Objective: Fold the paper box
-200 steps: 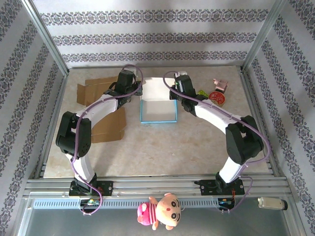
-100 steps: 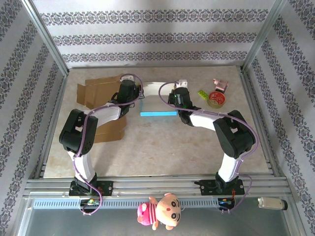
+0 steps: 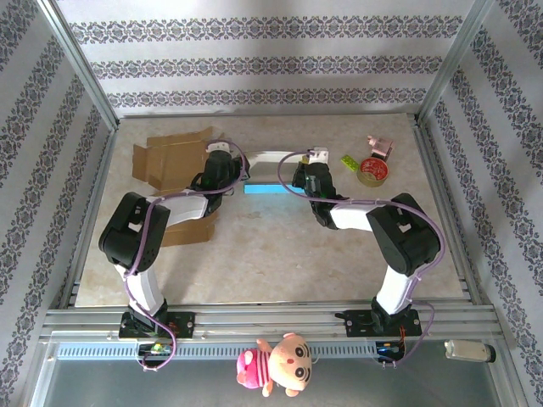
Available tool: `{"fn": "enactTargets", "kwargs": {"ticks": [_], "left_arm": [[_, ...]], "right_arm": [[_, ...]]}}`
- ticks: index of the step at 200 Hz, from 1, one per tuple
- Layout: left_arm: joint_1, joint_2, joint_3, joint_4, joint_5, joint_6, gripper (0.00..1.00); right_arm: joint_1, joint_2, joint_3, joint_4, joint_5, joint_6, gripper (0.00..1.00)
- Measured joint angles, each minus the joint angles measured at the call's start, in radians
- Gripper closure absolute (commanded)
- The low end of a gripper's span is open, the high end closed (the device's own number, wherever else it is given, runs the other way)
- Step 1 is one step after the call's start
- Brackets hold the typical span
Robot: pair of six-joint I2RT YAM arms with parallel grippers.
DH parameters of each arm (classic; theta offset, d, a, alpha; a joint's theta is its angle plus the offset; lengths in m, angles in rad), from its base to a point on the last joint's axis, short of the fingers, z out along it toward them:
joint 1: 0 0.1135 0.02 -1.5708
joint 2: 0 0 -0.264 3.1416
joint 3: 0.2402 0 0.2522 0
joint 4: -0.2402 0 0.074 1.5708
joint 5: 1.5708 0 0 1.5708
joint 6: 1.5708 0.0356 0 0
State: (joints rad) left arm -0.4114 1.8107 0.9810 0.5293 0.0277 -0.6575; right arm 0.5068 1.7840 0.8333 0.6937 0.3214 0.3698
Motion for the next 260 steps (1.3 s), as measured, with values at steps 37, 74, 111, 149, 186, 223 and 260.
{"fn": "enactTargets", "kwargs": {"ticks": [37,74,111,149,186,223,260], "left_arm": [[-0.006,-0.047,-0.050,0.010,0.040,-0.038,0.78],[-0.033,-0.097,-0.093,-0.001,0.069,-0.060,0.68],[-0.052,-0.151,-0.168,0.001,0.066,-0.067,0.60],[-0.074,-0.208,-0.238,0.014,0.055,-0.074,0.55],[-0.116,-0.278,-0.289,0.026,0.026,-0.078,0.53],[-0.182,-0.418,-0.341,0.018,-0.041,-0.071,0.62],[-0.221,-0.579,-0.230,-0.193,-0.158,-0.084,0.63]], "right_arm": [[0.000,-0.046,-0.039,-0.013,-0.024,0.026,0.66],[0.002,-0.119,-0.073,-0.055,-0.061,0.052,0.40],[0.001,-0.186,-0.114,-0.083,-0.085,0.074,0.27],[-0.001,-0.272,-0.158,-0.118,-0.129,0.081,0.16],[-0.001,-0.394,-0.194,-0.161,-0.201,0.081,0.11],[-0.001,-0.538,-0.197,-0.263,-0.264,0.076,0.10],[-0.094,-0.531,0.029,-0.568,-0.352,0.077,0.14]]}}
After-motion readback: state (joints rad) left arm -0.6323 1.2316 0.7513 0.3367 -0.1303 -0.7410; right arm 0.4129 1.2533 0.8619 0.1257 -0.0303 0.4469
